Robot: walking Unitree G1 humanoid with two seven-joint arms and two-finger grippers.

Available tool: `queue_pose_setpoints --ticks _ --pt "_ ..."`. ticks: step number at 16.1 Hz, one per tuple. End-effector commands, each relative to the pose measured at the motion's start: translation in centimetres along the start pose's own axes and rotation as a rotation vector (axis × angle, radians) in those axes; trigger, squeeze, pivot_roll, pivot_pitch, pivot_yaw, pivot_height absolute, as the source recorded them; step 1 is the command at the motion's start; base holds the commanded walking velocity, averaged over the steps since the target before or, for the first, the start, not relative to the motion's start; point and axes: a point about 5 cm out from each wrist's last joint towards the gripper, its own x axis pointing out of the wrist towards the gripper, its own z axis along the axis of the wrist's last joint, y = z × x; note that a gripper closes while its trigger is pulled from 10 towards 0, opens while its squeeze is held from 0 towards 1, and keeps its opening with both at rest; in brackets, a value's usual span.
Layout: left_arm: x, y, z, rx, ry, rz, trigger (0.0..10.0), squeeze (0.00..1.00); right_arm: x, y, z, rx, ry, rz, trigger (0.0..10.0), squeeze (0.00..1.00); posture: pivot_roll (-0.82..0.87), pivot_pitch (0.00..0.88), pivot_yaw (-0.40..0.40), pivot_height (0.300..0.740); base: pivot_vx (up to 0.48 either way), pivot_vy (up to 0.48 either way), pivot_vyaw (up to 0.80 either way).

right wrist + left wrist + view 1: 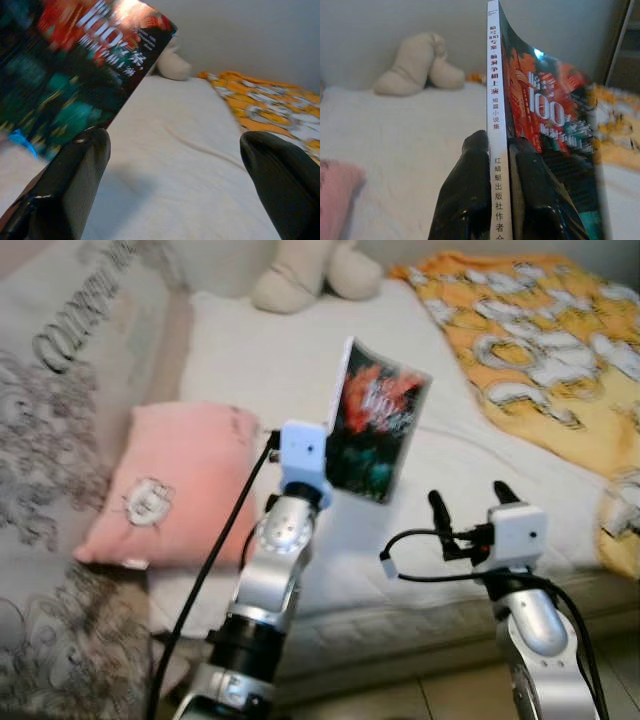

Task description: Clean up the room

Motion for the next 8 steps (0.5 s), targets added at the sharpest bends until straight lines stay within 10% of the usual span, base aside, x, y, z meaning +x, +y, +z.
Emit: queue_pose_setpoints --ticks 1,3,5,8 --pt "0.6 1.4 0.4 -0.107 0.026 0.086 10.0 0.00 0.1 0.8 0.0 0.021 0.005 0.049 10.0 0.00 -0.15 0.025 0.038 0.723 0.000 0.000 0.00" --pt "1.8 2.1 0.3 -0.201 0.067 0.116 10.0 0.00 0.0 1.0 -0.2 0.029 0.020 0.068 10.0 0.00 -0.15 0.030 0.033 0.723 0.000 0.000 0.00" --pt "4.9 3.0 -1.1 -0.475 0.222 0.076 10.0 0.00 -0.2 1.3 -0.2 0.037 0.031 0.114 10.0 0.00 -0.16 0.070 0.013 0.723 0.000 0.000 0.00" --pt "5.8 1.2 -2.7 -0.747 0.346 0.056 10.0 0.00 -1.7 1.1 1.6 0.041 0.036 0.161 10.0 0.00 -0.27 0.210 -0.017 0.723 0.000 0.000 0.00"
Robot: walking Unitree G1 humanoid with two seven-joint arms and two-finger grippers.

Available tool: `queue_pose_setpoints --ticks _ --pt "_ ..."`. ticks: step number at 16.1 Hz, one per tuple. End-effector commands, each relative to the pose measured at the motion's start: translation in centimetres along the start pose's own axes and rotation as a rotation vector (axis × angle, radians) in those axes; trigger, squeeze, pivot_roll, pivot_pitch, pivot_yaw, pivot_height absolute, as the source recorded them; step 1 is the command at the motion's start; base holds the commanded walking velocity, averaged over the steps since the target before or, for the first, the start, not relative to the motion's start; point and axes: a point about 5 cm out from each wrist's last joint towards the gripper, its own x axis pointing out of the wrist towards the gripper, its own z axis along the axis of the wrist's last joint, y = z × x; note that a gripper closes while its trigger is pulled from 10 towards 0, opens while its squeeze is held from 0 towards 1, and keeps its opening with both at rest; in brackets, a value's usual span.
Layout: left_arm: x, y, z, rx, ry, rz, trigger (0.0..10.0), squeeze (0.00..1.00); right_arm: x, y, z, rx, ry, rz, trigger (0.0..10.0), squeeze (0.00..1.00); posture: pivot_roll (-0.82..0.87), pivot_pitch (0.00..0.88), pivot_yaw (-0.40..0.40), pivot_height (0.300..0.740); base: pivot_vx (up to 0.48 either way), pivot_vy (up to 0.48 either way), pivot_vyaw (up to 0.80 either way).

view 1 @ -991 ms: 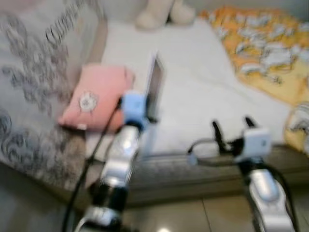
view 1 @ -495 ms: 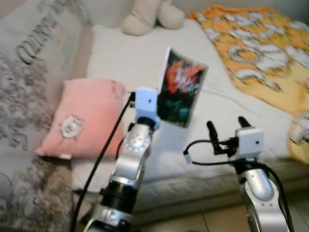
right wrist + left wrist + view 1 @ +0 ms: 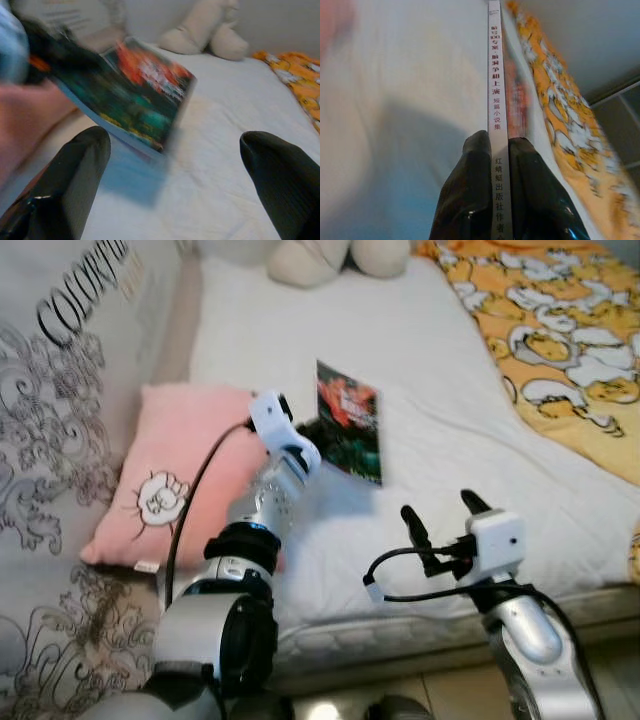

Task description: Clean up the room

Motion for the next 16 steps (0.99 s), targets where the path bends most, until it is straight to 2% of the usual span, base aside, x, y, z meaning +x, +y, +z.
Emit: queue_pose_setpoints --ticks 1,3,5,6,9,11,12,13,14,15,16 --pt "0.4 -1.8 -1.6 -0.068 0.049 -0.042 10.0 0.00 -0.7 0.1 0.6 0.010 0.008 0.020 10.0 0.00 -0.28 0.225 -0.017 0.723 0.000 0.000 0.00" --pt "0.1 0.6 -2.6 -0.040 0.092 0.069 10.0 0.00 -2.0 0.9 1.1 0.002 0.016 0.067 10.0 0.00 -0.32 0.258 -0.027 0.723 0.000 0.000 0.00" --pt "-0.8 3.3 -4.5 0.001 0.143 0.183 10.0 0.00 -3.3 0.9 1.2 -0.001 0.057 0.079 10.0 0.00 -0.34 0.282 -0.041 0.723 0.000 0.000 0.00" --pt "-1.0 4.3 -3.8 0.000 0.086 0.250 10.0 0.00 -3.7 0.8 1.2 -0.004 0.074 0.081 10.0 0.00 -0.36 0.297 -0.047 0.723 0.000 0.000 0.00" --pt "-1.0 5.0 -1.5 -0.006 -0.039 0.316 10.0 0.00 -4.7 0.9 1.5 -0.003 0.108 0.084 10.0 0.00 -0.37 0.310 -0.050 0.723 0.000 0.000 0.00" --pt "-1.5 6.7 0.8 0.105 -0.143 0.424 10.0 0.00 -5.1 1.1 1.5 -0.002 0.131 0.091 10.0 0.00 -0.36 0.314 -0.047 0.723 0.000 0.000 0.00" --pt "-1.6 6.8 1.0 0.128 -0.153 0.436 10.0 0.00 -5.1 1.2 1.4 -0.001 0.133 0.092 10.0 0.00 -0.36 0.312 -0.047 0.723 0.000 0.000 0.00" --pt "-1.8 7.0 2.1 0.181 -0.212 0.474 10.0 0.00 -5.2 1.3 1.3 0.002 0.140 0.097 10.0 0.00 -0.35 0.311 -0.046 0.723 0.000 0.000 0.00" --pt "-1.8 6.9 2.6 0.157 -0.248 0.480 10.0 0.00 -5.2 1.3 1.2 0.002 0.144 0.100 10.0 0.00 -0.34 0.309 -0.047 0.723 0.000 0.000 0.00" --pt "-1.8 6.6 2.7 0.177 -0.266 0.477 10.0 0.00 -5.2 1.4 1.2 0.003 0.146 0.101 10.0 0.00 -0.34 0.309 -0.047 0.723 0.000 0.000 0.00" --pt "-1.8 6.3 2.6 0.233 -0.292 0.475 10.0 0.00 -5.2 1.3 1.1 0.005 0.151 0.103 10.0 0.00 -0.33 0.307 -0.048 0.723 0.000 0.000 0.00"
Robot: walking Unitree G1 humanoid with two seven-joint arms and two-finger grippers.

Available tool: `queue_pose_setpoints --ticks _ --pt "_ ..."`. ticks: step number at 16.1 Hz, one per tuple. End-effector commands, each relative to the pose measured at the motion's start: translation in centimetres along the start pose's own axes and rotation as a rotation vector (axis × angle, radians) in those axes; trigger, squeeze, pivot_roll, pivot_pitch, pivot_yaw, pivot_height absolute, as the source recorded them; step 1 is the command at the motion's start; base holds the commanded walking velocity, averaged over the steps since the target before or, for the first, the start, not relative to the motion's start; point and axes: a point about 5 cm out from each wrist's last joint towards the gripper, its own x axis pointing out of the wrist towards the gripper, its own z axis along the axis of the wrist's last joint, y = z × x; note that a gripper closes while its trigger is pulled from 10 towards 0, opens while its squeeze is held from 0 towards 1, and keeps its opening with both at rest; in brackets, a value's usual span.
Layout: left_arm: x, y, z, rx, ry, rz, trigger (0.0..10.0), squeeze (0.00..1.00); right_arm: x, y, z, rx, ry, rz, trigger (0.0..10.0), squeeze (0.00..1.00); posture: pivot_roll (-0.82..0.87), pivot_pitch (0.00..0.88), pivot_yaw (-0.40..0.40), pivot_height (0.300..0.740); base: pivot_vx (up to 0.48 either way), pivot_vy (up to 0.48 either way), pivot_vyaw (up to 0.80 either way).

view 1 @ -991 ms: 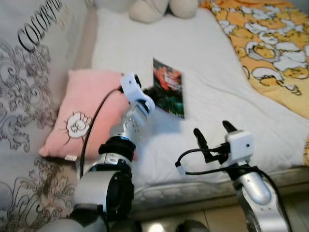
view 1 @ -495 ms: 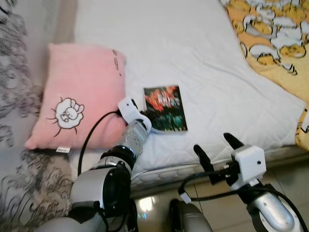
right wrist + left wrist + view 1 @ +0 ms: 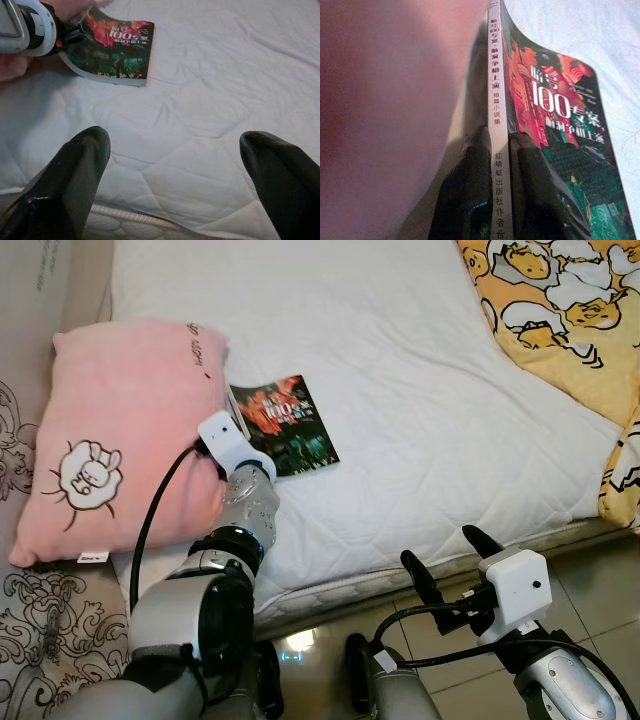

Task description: Clean up the room

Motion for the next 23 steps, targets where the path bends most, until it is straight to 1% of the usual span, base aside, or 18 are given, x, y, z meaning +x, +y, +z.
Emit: queue_pose_setpoints --ticks 1,2,3,5,7,8,9,13,14,15,16,17,18,19,20,21,22,23 --pt "-0.2 0.9 -0.3 0.042 -0.024 0.035 10.0 0.00 -0.3 0.0 -0.3 0.007 0.026 0.007 10.0 0.00 -0.32 0.307 -0.048 0.723 0.000 0.000 0.00" --pt "-0.1 1.5 -0.1 0.093 -0.039 0.044 10.0 0.28 -0.2 -0.1 -0.5 0.012 0.033 0.007 10.0 0.00 -0.31 0.306 -0.051 0.723 0.000 0.000 0.00" --pt "0.0 1.8 0.0 0.130 -0.044 0.041 10.0 1.00 -0.1 -0.1 -0.6 0.013 0.035 0.008 10.0 0.00 -0.30 0.302 -0.053 0.723 0.000 0.000 0.00" --pt "0.3 2.8 0.6 0.296 -0.063 0.032 10.0 1.00 0.2 -0.1 -0.7 0.015 0.037 0.013 10.0 0.00 -0.29 0.298 -0.053 0.723 0.000 0.000 0.00" --pt "0.6 2.5 2.3 0.467 -0.145 0.004 10.0 1.00 0.3 -0.2 -1.0 0.021 0.044 0.009 10.0 0.00 -0.29 0.294 -0.053 0.723 0.000 0.000 0.00" --pt "0.8 1.8 3.7 0.558 -0.208 -0.024 10.0 1.00 0.3 -0.2 -1.2 0.026 0.052 0.005 10.0 0.00 -0.28 0.288 -0.050 0.723 0.000 0.000 0.00" --pt "0.9 1.1 4.4 0.585 -0.228 -0.062 10.0 1.00 0.3 -0.1 -1.4 0.031 0.056 0.003 10.0 0.00 -0.28 0.284 -0.046 0.723 0.000 0.000 0.00" --pt "0.5 -0.8 5.0 0.648 -0.262 -0.148 10.0 1.00 0.6 0.1 -1.8 0.044 0.061 -0.002 10.0 0.00 -0.27 0.271 -0.037 0.723 0.000 0.000 0.00" --pt "0.3 -1.1 5.1 0.629 -0.259 -0.167 10.0 1.00 0.8 0.1 -1.9 0.047 0.062 -0.003 10.0 0.00 -0.26 0.262 -0.031 0.723 0.000 0.000 0.00" --pt "-0.3 -2.0 4.4 0.592 -0.226 -0.211 10.0 1.00 1.1 0.2 -2.1 0.053 0.059 -0.003 10.0 0.00 -0.24 0.247 -0.025 0.723 0.000 0.000 0.00" --pt "-1.0 -2.3 3.2 0.593 -0.195 -0.248 10.0 1.00 1.3 0.2 -2.2 0.056 0.055 -0.003 10.0 0.00 -0.23 0.234 -0.020 0.723 0.000 0.000 0.00" --pt "-1.4 -2.3 2.6 0.595 -0.180 -0.264 10.0 1.00 1.5 0.2 -2.3 0.057 0.053 -0.003 10.0 0.00 -0.23 0.234 -0.020 0.723 0.000 0.000 0.00" --pt "-2.3 -1.5 0.4 0.622 -0.123 -0.285 10.0 1.00 2.0 0.2 -2.3 0.087 0.046 -0.020 10.0 0.00 -0.21 0.210 -0.013 0.723 0.000 0.000 0.00" --pt "-2.8 -0.4 -1.3 0.624 -0.073 -0.278 10.0 1.00 2.7 0.2 -2.2 0.111 0.036 -0.030 10.0 0.00 -0.21 0.191 -0.006 0.723 0.000 0.000 0.00" --pt "-3.6 0.1 -1.9 0.607 -0.059 -0.289 10.0 1.00 3.4 0.2 -2.0 0.124 0.019 -0.031 10.0 0.00 -0.19 0.173 -0.004 0.723 0.000 0.000 0.00" --pt "-4.6 -0.3 -1.9 0.523 -0.057 -0.329 10.0 0.26 4.4 0.0 -2.0 0.135 0.001 -0.042 10.0 0.00 -0.17 0.140 0.008 0.723 0.000 0.000 0.00" --pt "-5.6 -0.7 -1.0 0.435 -0.109 -0.337 10.0 0.00 5.2 -0.5 -1.6 0.147 -0.028 -0.066 10.0 0.00 -0.16 0.118 0.017 0.723 0.000 0.000 0.00" --pt "-7.1 -0.6 1.6 0.366 -0.267 -0.320 10.0 0.00 6.3 -1.5 0.0 0.138 -0.112 -0.128 10.0 0.00 -0.14 0.075 0.038 0.723 0.000 0.000 0.00"
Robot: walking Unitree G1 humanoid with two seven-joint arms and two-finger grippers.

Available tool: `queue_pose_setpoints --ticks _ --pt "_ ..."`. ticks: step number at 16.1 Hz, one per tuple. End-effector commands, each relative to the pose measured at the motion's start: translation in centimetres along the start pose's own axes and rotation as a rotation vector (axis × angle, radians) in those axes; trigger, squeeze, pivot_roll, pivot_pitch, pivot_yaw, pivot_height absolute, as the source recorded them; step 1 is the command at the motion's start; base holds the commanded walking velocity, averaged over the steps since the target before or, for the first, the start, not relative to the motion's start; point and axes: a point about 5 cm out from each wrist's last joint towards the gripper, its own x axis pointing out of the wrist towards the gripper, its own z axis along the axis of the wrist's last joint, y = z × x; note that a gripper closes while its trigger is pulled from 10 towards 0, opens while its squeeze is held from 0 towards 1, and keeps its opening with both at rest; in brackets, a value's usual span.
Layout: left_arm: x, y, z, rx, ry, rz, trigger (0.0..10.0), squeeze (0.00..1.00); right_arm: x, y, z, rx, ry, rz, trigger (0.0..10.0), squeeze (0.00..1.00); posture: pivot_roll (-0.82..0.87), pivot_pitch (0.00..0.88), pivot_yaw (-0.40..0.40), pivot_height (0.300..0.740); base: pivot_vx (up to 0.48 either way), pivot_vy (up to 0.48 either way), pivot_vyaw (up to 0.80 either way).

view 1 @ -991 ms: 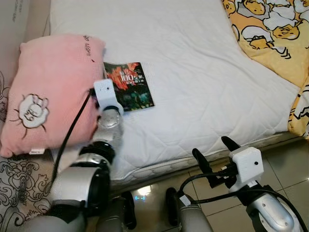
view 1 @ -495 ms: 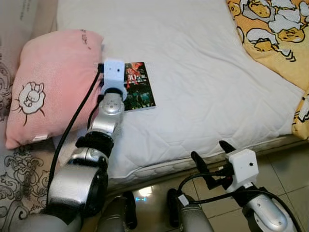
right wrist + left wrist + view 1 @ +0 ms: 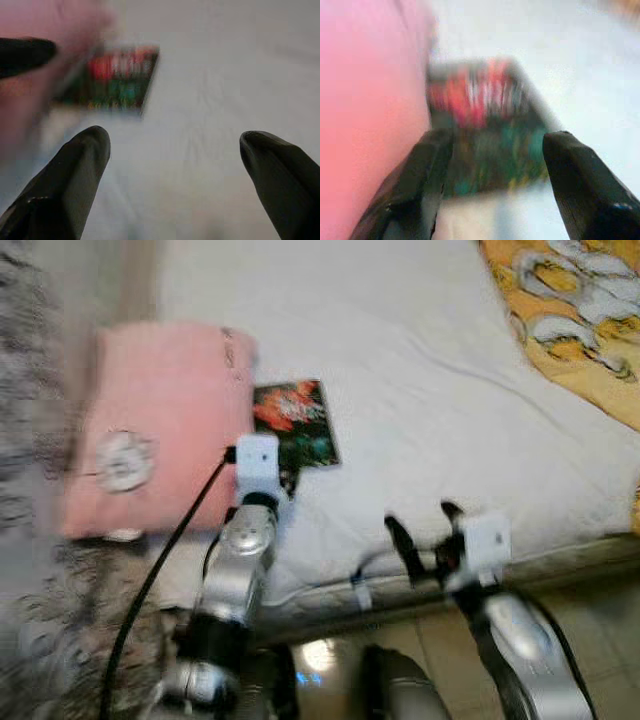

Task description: Clean up the room

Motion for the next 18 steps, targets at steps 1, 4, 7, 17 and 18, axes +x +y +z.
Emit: queue_pose_setpoints --ticks 1,4,7,17,18 --pt "-1.1 1.3 3.2 -0.040 -0.156 0.053 10.0 0.00 0.4 -1.3 1.4 -0.029 -0.083 -0.074 10.0 0.00 -0.12 0.053 0.044 0.723 0.000 0.000 0.00" --pt "-3.9 2.5 5.1 0.061 -0.236 0.115 10.0 0.00 0.6 -2.8 1.8 -0.103 -0.122 -0.133 10.0 0.00 -0.10 0.009 0.047 0.723 0.000 0.000 0.00" --pt "-4.5 3.4 3.1 0.073 -0.171 0.130 10.0 1.00 1.7 -3.4 0.8 -0.134 -0.093 -0.176 10.0 0.00 -0.08 0.000 0.037 0.723 0.000 0.000 0.00" --pt "-5.7 5.3 -3.1 0.085 0.109 0.207 10.0 0.00 2.0 -2.9 -2.4 -0.102 0.006 -0.158 10.0 0.84 -0.10 0.000 0.043 0.723 0.000 -0.363 0.00" --pt "-5.1 5.0 -2.9 0.084 0.102 0.191 10.0 0.00 2.4 -2.7 -2.2 -0.128 -0.006 -0.134 10.0 0.00 -0.10 0.000 0.045 0.723 0.000 -0.431 0.00"
